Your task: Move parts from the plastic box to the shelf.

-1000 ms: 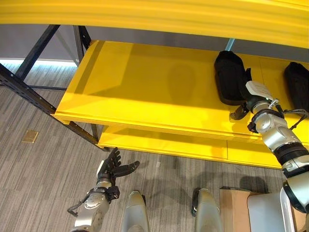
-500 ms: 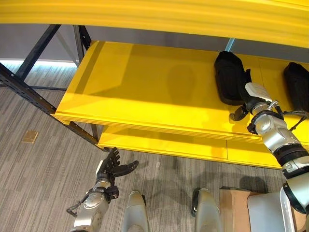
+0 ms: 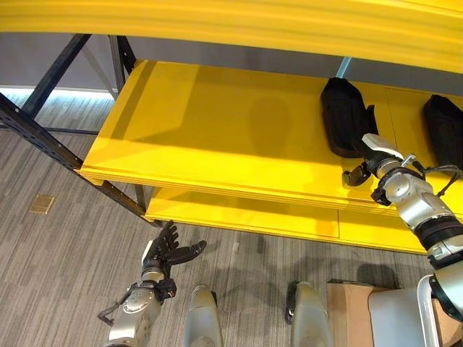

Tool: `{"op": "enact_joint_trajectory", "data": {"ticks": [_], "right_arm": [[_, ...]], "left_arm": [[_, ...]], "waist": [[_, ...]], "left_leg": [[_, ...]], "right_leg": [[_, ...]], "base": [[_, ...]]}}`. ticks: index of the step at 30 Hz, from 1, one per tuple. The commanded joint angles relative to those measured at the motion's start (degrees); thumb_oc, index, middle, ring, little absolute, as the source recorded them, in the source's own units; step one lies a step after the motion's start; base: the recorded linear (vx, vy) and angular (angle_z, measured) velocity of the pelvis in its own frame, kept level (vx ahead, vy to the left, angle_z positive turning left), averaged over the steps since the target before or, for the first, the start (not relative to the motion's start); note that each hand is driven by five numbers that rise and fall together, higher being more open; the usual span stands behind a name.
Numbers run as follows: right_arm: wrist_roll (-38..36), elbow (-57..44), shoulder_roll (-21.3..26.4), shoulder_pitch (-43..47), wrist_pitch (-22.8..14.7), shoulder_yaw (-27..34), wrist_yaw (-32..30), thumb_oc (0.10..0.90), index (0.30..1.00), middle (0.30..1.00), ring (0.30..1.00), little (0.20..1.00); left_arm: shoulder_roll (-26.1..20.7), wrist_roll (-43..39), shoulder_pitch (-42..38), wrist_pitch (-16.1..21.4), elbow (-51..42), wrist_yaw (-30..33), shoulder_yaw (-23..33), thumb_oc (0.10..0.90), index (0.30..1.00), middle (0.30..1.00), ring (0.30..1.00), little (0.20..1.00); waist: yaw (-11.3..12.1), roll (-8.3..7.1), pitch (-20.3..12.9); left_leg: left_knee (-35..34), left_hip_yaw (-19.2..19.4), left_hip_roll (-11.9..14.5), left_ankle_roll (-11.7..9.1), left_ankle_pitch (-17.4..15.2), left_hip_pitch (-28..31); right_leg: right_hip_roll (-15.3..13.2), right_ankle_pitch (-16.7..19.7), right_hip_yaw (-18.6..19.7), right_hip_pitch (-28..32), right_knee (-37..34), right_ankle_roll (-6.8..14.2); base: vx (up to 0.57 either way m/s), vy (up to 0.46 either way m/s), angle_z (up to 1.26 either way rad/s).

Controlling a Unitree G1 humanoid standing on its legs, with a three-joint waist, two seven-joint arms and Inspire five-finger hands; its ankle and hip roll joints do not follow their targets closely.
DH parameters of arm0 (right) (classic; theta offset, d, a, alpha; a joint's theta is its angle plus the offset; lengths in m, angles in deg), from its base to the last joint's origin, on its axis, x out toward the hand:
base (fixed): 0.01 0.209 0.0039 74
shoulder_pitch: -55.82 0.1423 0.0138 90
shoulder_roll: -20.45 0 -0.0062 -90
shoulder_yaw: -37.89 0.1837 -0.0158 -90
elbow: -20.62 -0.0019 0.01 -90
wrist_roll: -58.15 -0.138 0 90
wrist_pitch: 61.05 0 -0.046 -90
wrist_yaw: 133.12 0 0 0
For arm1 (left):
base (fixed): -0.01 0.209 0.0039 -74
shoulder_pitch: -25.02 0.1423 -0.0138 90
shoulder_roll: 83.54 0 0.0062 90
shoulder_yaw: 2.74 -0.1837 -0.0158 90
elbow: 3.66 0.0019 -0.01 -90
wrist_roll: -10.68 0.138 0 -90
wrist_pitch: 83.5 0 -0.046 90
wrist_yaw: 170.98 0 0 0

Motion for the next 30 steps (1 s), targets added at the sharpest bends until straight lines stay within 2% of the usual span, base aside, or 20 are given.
{"op": "enact_joint_trajectory", "data": {"ticks": [1, 19, 30], "right_arm": [[-2.64, -1.95, 3.22, 4.26, -3.01, -0.26, -0.6, 0.9, 1.0, 1.0, 1.0, 1.0], [-12.41, -8.84, 9.42, 2.05, -4.12, -0.35, 8.6, 0.9, 1.0, 1.0, 1.0, 1.0], [-17.04, -12.9, 11.47, 2.44, -4.27, -0.67, 11.72, 0.9, 1.0, 1.0, 1.0, 1.0]], "left_arm": [[-4.74, 1.1, -1.61, 3.92, -3.39, -1.48, 1.85, 0.9, 1.0, 1.0, 1.0, 1.0], [-4.53, 0.78, -1.61, 3.4, -3.39, -3.63, 2.59, 0.9, 1.0, 1.0, 1.0, 1.0], [-4.73, 0.54, -2.09, 3.19, -3.49, -4.57, 2.66, 0.9, 1.0, 1.0, 1.0, 1.0]], "waist": [[0.8, -1.45, -2.19], [0.85, -2.05, -2.65], [0.97, -2.62, -3.28]], "left_leg": [[-0.24, -0.77, 2.9, 1.1, -2.66, 2.18], [-0.16, -1.17, 3.04, 1.0, -2.55, 1.9], [-0.26, -1.32, 2.91, 0.97, -2.4, 1.58]], "right_leg": [[-0.97, 0.68, 4.31, 5.56, -4.22, 0.37], [-1.13, 0.74, 3.94, 5.82, -4.43, 0.58], [-1.18, 0.92, 3.67, 5.96, -4.79, 0.67]], "base": [[0.0, 0.0, 0.0], [0.0, 0.0, 0.0], [0.0, 0.0, 0.0]]}}
